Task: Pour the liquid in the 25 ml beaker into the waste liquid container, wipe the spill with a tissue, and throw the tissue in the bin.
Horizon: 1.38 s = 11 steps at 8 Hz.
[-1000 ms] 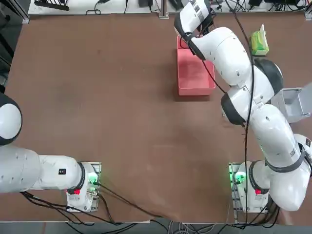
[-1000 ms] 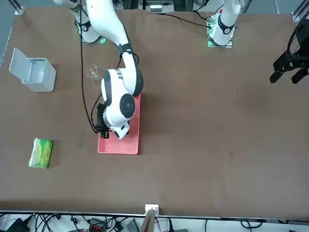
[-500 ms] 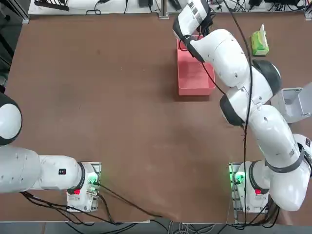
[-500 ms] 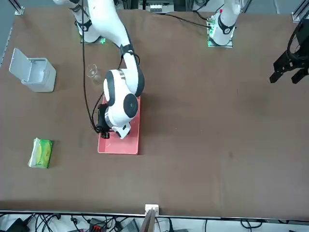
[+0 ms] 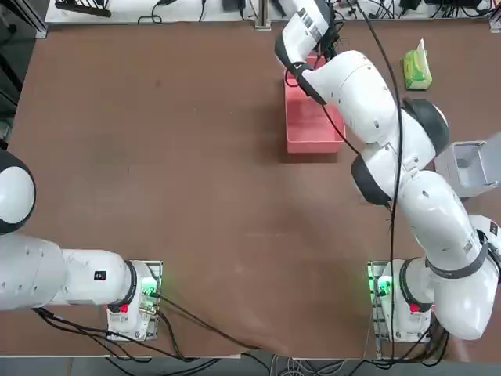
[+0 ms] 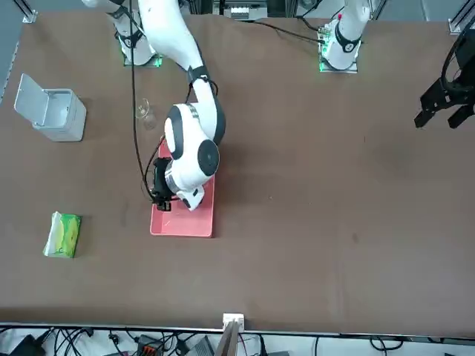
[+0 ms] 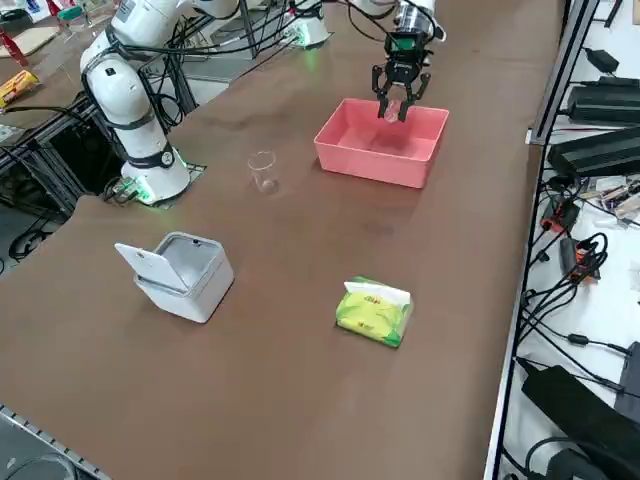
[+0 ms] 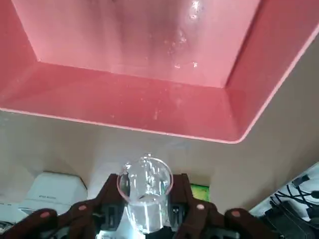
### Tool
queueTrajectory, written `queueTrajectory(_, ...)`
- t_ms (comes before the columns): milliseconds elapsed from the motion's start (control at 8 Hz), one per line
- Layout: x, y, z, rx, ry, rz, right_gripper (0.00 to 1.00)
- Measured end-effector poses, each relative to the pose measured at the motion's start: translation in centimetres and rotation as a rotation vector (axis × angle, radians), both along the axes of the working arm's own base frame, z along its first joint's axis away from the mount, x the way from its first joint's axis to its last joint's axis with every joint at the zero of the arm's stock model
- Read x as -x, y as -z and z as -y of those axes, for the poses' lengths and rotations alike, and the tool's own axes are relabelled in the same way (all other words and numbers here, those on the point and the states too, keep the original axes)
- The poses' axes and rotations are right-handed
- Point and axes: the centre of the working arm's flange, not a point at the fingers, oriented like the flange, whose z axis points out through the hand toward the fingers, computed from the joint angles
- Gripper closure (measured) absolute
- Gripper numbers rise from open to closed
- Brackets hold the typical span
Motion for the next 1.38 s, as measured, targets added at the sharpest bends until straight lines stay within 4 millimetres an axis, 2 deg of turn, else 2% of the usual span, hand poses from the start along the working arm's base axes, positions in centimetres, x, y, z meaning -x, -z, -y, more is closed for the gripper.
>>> queueTrajectory(375,-0.1,-0.1,0.3,0.014,0.002,0.006,0.53)
queueTrajectory(625,-0.8,-0.6,1.4,0.005,0.028,0.015,0.53)
queueTrajectory(750,-1.4,-1.5,2.6,-0.031,0.056,0.020,0.53)
queueTrajectory(1000,-3.1,-5.5,6.9,-0.154,0.139,0.021,0.53)
queueTrajectory(1125,-3.6,-7.6,10.3,-0.223,0.192,-0.016,0.53)
queueTrajectory(1375,-5.2,-10.1,17.9,-0.348,0.263,-0.060,0.53)
